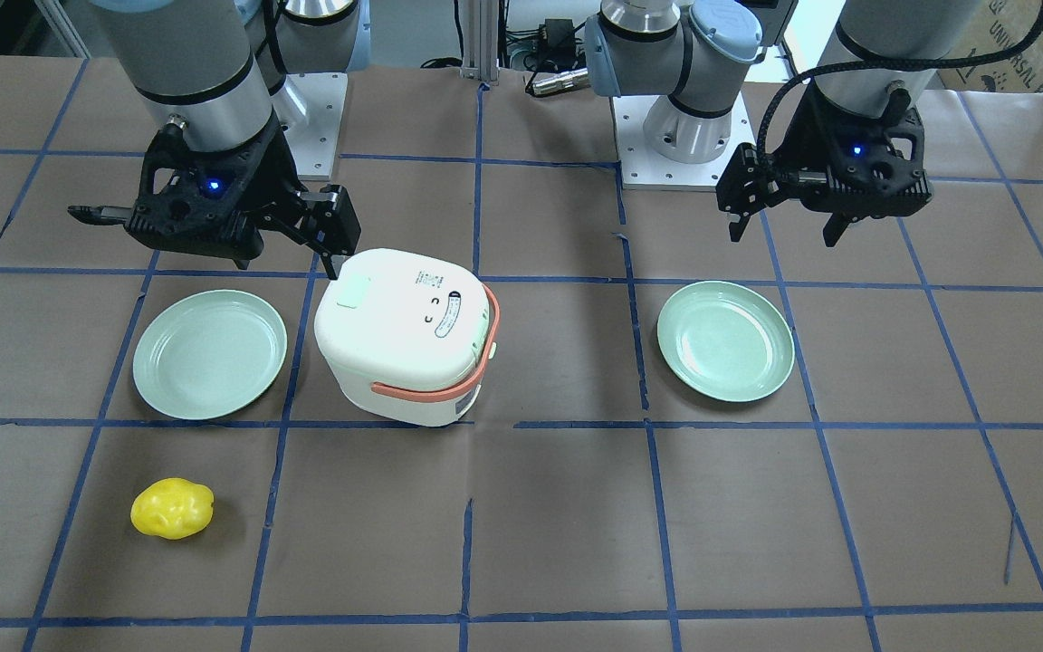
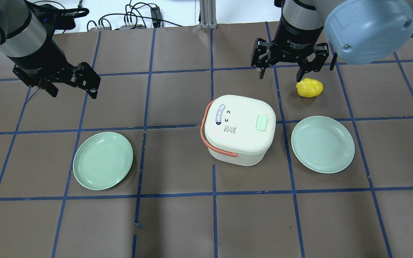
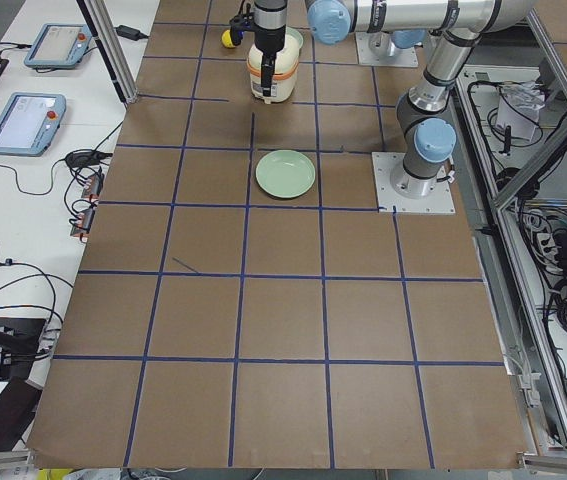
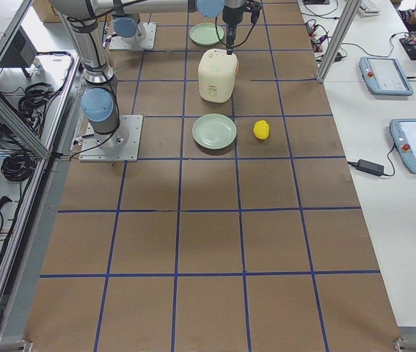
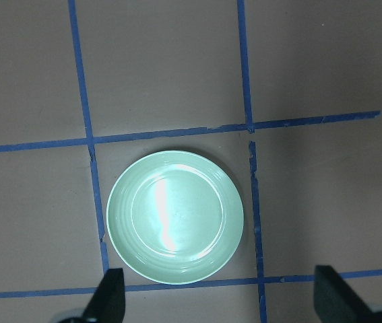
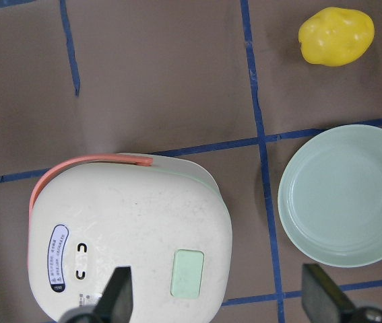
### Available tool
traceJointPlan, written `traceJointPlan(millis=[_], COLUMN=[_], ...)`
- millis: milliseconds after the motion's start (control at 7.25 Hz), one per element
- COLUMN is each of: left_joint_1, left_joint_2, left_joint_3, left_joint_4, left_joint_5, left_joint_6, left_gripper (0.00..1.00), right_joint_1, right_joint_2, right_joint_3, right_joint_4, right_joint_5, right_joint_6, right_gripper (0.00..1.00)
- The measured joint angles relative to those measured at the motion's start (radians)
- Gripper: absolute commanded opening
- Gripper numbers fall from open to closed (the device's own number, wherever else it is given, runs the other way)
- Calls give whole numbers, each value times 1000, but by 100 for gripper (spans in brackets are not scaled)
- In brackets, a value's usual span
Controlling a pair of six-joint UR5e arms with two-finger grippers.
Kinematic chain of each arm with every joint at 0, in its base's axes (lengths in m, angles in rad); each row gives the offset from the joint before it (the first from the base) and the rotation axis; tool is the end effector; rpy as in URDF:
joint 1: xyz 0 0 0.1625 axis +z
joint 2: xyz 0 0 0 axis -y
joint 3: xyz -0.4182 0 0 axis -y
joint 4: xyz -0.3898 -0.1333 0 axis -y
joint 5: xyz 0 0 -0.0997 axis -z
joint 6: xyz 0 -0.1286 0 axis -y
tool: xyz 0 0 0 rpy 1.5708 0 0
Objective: Press rice cooker button
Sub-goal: 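Move the right gripper down toward the green button on the rice cooker lid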
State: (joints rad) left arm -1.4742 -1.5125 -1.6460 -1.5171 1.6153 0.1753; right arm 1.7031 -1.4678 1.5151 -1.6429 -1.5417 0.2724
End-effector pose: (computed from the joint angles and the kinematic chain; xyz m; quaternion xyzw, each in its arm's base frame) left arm -0.0817 -0.4799 0.4487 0.0389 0.9988 -0.0152 0.0245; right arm 0.2064 -0.5125 0.4340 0.0698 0.9974 -0.0092 0.0167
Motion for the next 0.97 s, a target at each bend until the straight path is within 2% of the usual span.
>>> traceJointPlan(millis=[138, 276, 690, 966], left_joint_1=[0, 0, 0, 0], left_joint_2=[0, 0, 1, 0], left_joint_3=[0, 0, 0, 0], left_joint_4=[0, 0, 0, 0], left_joint_5=[0, 0, 0, 0], left_joint_6=[0, 1, 0, 0], left_gripper=[100, 100, 100, 100], right_joint_1=[3, 5, 8, 13], right_joint_2=[3, 1, -7, -8], right_joint_3=[24, 58, 144, 165], right_joint_4=[-32, -80, -149, -145], right_joint_5=[2, 8, 65, 80], right_joint_6=[8, 21, 43, 37], right_gripper=[41, 29, 8, 9])
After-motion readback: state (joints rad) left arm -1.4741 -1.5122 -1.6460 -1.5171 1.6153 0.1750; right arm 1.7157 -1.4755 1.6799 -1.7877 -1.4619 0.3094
